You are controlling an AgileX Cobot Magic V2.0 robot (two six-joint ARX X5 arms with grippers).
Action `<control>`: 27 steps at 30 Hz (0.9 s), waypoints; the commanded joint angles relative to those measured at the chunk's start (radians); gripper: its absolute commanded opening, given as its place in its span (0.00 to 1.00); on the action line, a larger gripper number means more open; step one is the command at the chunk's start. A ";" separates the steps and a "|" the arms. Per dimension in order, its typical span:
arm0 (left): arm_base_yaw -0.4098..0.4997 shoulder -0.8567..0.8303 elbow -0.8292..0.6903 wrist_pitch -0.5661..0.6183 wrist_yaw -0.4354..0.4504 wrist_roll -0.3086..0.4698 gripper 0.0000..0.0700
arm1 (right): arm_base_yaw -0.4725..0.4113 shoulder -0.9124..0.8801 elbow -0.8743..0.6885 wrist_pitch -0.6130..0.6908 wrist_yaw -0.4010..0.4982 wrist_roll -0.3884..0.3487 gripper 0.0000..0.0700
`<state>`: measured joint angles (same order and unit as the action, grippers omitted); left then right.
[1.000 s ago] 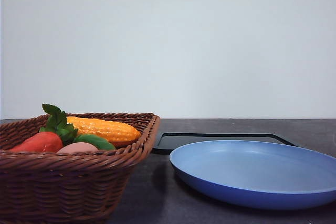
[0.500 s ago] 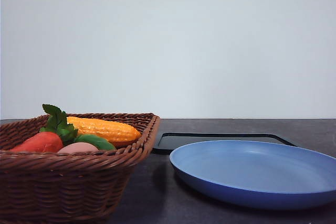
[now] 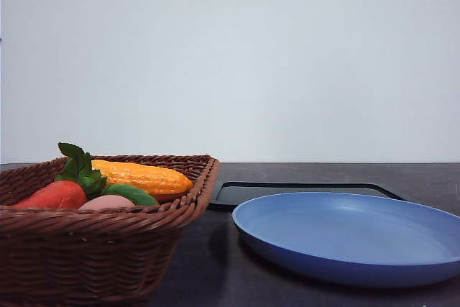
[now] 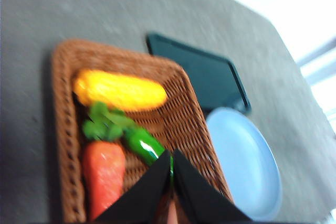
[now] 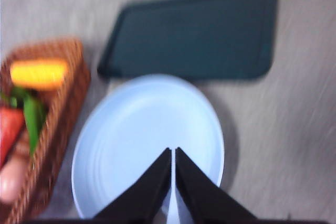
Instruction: Transfer egg from basket to plate and serve
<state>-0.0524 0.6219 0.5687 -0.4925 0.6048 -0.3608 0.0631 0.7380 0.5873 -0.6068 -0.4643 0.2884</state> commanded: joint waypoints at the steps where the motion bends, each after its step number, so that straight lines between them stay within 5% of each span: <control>1: -0.018 0.035 0.031 -0.024 0.008 0.060 0.00 | -0.001 0.044 0.011 -0.001 -0.008 -0.015 0.00; 3: -0.043 0.069 0.050 -0.040 0.011 0.068 0.00 | 0.000 0.089 0.011 -0.003 -0.009 -0.015 0.06; 7: -0.083 0.112 0.062 -0.033 0.031 0.068 0.13 | 0.000 0.157 0.011 0.004 -0.001 -0.016 0.33; 11: -0.104 0.137 0.062 -0.031 0.031 0.058 0.43 | 0.000 0.227 0.009 0.007 0.026 -0.020 0.36; 13: -0.107 0.143 0.062 -0.032 0.031 0.056 0.50 | 0.001 0.268 0.008 0.017 0.027 -0.020 0.36; 27: -0.107 0.144 0.062 -0.031 0.031 0.057 0.51 | 0.058 0.561 0.008 0.178 0.016 -0.019 0.36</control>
<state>-0.1558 0.7593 0.6144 -0.5318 0.6285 -0.3126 0.1165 1.2800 0.5873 -0.4397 -0.4462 0.2840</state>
